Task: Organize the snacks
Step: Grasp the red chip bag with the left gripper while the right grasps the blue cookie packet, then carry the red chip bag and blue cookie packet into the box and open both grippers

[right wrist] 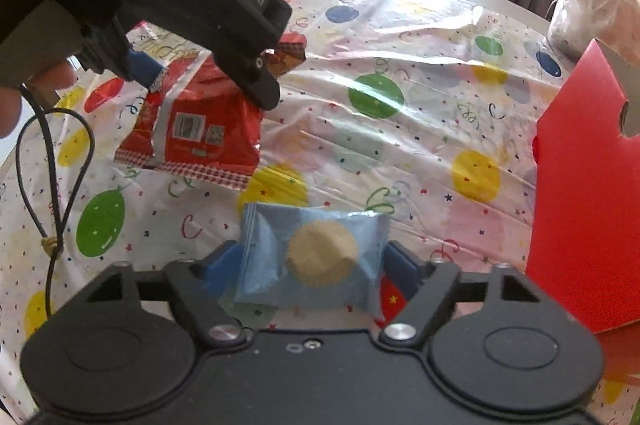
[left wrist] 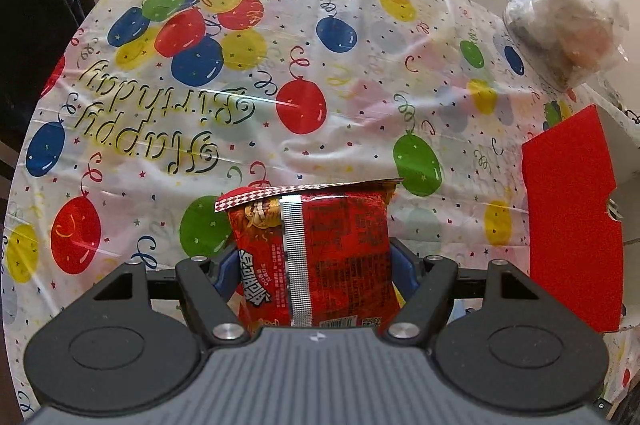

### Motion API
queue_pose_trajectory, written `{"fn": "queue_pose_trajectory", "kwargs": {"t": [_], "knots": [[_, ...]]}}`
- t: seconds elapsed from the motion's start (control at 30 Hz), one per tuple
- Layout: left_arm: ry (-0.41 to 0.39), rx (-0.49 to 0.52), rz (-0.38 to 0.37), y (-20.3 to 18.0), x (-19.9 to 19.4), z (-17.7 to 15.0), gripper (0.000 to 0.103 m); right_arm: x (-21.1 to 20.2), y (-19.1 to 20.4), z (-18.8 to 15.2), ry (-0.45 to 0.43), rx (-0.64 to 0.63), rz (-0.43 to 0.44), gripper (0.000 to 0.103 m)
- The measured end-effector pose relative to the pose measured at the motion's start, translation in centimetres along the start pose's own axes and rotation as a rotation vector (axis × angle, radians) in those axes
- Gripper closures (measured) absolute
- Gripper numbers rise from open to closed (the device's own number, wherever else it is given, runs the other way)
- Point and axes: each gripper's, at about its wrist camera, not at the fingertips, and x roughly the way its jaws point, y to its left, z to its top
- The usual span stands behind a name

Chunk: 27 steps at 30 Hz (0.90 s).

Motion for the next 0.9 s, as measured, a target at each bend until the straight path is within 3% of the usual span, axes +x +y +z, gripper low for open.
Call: {"fn": "queue_pose_trajectory", "kwargs": {"t": [0.3, 0.57, 0.9], "knots": [[-0.014, 0.056, -0.002, -1.0, -0.8, -0.6, 0.030, -1.1, -0.6, -0.2, -0.020, 0.043, -0.007, 0.053], [-0.037, 0.107, -0.008, -2.4, -2.1, -1.4, 0.030, -2.9, -2.1, -0.8, -0.048, 0.112, 0.005, 0.055], [-0.063, 0.171, -0.028, -5.0, -4.7, -2.3, 0.030, -8.8, -4.2, -1.4, -0.131, 0.148, 0.002, 0.055]]}}
